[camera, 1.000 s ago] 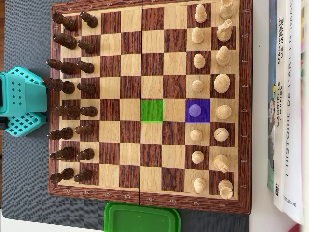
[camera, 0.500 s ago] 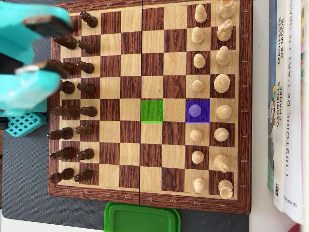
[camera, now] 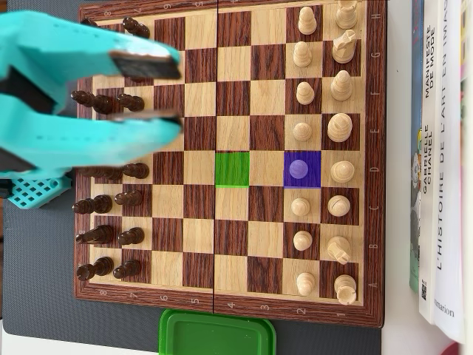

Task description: Play chess

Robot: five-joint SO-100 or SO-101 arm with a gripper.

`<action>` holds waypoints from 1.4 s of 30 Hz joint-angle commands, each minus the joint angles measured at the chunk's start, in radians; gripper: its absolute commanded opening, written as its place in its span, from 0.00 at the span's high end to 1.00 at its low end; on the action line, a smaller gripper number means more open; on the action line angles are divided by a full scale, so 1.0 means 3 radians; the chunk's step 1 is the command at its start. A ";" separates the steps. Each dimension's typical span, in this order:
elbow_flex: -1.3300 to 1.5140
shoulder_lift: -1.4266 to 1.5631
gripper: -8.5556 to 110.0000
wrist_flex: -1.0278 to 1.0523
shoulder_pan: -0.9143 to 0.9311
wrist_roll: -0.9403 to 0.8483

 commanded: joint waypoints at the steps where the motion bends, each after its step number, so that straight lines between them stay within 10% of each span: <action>1: -0.0419 -0.0194 0.78 0.0455 0.0051 0.0010; 12: -0.1718 -0.1350 0.79 0.2311 0.0337 -0.0005; 42: -0.3462 -0.3477 0.78 0.3124 0.0322 0.0634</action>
